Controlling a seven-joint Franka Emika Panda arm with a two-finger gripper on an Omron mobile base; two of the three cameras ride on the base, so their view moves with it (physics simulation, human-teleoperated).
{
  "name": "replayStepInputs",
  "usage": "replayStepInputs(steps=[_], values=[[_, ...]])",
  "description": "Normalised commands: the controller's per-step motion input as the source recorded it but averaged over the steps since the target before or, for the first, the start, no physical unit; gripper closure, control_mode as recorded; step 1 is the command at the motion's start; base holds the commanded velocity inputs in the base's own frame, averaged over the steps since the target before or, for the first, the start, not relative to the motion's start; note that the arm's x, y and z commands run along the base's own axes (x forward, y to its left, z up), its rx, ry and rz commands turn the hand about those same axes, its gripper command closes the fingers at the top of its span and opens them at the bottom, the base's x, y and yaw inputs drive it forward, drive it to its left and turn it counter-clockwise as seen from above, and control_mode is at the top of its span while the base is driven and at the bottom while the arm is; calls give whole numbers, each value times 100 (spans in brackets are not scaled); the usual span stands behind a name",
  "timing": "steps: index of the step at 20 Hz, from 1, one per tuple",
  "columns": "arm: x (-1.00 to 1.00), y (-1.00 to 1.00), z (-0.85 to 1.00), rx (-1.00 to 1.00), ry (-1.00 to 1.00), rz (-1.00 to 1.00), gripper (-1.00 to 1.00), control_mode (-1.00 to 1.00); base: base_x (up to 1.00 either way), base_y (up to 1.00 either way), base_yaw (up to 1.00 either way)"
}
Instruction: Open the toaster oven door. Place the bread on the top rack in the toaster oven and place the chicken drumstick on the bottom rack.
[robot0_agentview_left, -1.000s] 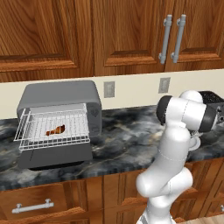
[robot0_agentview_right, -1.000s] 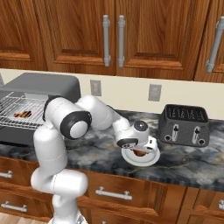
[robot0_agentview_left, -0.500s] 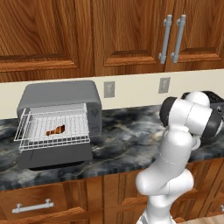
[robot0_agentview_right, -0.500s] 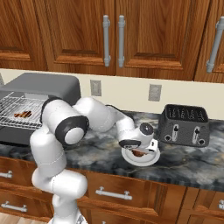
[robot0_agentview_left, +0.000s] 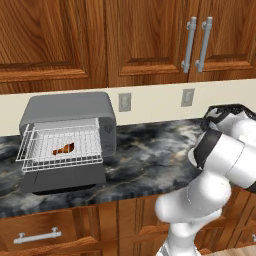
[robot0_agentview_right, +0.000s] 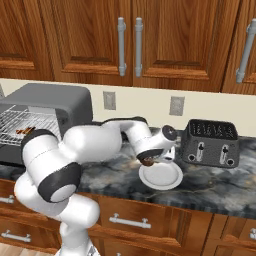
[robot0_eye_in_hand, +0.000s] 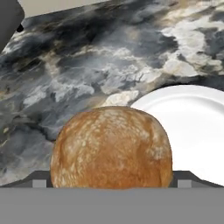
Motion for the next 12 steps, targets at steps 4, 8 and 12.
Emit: replayStepInputs(steps=[4,8,12], values=[[-10,85,81,0,-3,13,100,-100,0,0,0],[-23,95,66,0,0,13,100,-100,0,0,0],[-30,94,65,0,0,16,100,-100,0,0,0]])
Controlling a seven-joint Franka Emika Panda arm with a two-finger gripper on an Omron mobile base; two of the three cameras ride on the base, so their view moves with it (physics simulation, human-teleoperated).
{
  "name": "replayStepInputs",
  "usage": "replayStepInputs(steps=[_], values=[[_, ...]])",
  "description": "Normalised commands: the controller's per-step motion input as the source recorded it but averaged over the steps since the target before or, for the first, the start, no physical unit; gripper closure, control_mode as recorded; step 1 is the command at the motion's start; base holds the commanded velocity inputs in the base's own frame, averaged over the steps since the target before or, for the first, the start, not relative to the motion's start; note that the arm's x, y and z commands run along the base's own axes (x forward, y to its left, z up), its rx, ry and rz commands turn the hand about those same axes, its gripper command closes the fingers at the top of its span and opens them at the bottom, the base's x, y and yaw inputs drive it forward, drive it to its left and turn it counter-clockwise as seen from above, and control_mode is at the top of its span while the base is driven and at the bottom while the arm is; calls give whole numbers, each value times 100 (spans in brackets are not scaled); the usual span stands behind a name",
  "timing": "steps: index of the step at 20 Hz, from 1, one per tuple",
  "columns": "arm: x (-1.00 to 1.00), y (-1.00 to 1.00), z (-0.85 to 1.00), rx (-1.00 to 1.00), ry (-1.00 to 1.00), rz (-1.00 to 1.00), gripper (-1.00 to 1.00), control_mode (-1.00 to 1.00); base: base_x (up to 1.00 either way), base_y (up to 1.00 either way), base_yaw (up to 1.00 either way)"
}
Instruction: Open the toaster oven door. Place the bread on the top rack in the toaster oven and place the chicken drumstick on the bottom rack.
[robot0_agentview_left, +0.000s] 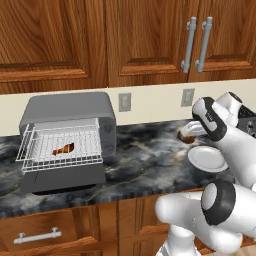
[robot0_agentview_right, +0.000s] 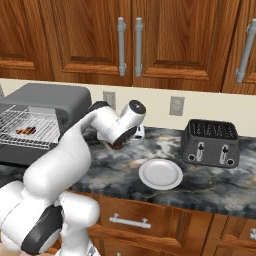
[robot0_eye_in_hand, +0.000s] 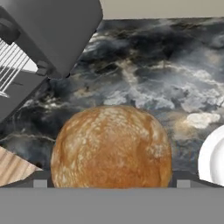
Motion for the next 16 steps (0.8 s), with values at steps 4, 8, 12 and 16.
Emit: replayStepInputs(steps=[4,8,12,16], values=[[-21,97,54,0,0,21,100,-100,0,0,0],[-8,98,46,-4,0,24,100,-100,0,0,0],[-3,100,31,-11,0,26,100,-100,0,0,0],[0,100,17,-14,0,25,100,-100,0,0,0]])
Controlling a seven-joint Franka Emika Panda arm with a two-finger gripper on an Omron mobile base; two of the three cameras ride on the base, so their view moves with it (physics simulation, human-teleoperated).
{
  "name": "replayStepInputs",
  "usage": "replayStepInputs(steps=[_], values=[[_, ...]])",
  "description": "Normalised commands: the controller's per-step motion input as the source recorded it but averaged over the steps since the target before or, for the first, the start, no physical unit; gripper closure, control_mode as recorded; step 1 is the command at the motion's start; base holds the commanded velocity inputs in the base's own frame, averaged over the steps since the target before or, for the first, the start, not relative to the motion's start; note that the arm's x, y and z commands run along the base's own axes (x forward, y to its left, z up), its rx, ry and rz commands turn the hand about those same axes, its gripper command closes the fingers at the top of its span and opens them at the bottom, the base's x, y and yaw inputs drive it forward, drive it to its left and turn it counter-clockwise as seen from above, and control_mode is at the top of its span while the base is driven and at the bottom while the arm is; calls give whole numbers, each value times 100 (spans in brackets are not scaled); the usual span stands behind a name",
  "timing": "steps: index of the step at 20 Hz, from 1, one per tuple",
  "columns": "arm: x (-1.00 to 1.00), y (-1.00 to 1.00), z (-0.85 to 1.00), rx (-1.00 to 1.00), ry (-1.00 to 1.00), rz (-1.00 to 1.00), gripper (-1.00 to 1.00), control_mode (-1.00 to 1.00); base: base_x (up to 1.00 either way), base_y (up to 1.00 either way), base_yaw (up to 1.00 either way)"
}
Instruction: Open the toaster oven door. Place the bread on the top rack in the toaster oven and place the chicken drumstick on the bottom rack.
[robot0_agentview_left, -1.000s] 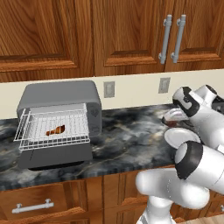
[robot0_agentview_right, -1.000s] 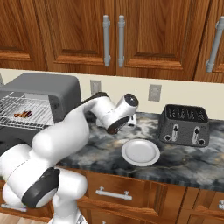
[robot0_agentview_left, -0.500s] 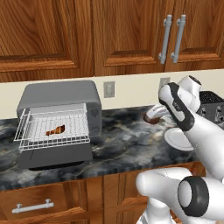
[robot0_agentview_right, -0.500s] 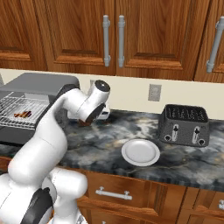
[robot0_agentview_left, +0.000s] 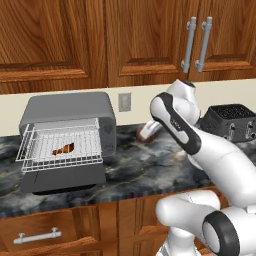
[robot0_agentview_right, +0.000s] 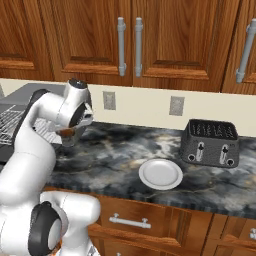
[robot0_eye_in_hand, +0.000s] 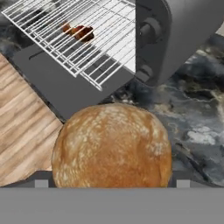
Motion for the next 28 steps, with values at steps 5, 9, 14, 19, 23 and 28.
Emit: replayStepInputs(steps=[5,9,14,19,23,28], values=[[-2,100,12,-13,-7,20,100,-100,0,0,0],[0,95,1,-9,-25,15,100,-100,0,0,0],[-4,89,0,-6,-35,14,100,-100,0,0,0],[-9,78,6,-4,-24,18,100,-100,0,0,0],[0,63,10,-4,-18,15,100,-100,0,0,0],[4,59,2,-7,-12,11,100,-100,0,0,0]])
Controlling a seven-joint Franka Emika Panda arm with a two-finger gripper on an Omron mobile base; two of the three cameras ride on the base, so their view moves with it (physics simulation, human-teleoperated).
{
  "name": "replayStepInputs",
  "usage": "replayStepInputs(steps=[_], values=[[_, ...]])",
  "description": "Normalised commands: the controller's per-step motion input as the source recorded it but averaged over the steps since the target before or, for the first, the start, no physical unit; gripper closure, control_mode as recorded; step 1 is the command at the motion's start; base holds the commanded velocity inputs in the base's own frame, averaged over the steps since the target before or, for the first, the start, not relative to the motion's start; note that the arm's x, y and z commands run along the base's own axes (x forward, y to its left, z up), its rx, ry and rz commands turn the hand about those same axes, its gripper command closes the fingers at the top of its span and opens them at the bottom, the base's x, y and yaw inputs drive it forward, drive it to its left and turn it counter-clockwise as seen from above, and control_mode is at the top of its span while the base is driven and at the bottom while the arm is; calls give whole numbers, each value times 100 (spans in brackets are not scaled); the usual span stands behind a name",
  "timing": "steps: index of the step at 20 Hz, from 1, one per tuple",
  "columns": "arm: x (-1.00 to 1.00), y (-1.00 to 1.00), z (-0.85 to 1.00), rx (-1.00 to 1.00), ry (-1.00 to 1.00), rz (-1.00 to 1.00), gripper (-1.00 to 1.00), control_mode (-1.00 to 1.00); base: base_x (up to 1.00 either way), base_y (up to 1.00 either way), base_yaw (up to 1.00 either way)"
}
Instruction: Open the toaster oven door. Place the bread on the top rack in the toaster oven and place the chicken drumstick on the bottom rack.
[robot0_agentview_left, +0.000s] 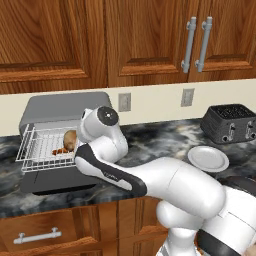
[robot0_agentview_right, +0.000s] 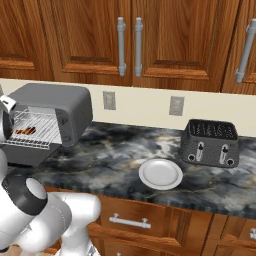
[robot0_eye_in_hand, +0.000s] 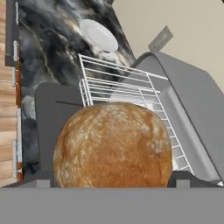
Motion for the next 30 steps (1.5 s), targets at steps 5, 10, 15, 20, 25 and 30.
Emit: replayStepInputs(steps=[5,10,15,20,25,30], values=[[16,38,0,-10,-3,6,100,-100,0,0,0],[17,4,1,-10,0,0,100,-100,0,0,0],[27,0,0,-7,-2,0,100,-100,0,0,0],[31,0,0,-6,0,0,100,-100,0,0,0],[27,0,-6,-5,0,0,100,-100,0,0,0],[16,1,-18,-9,0,0,100,-100,0,0,0]])
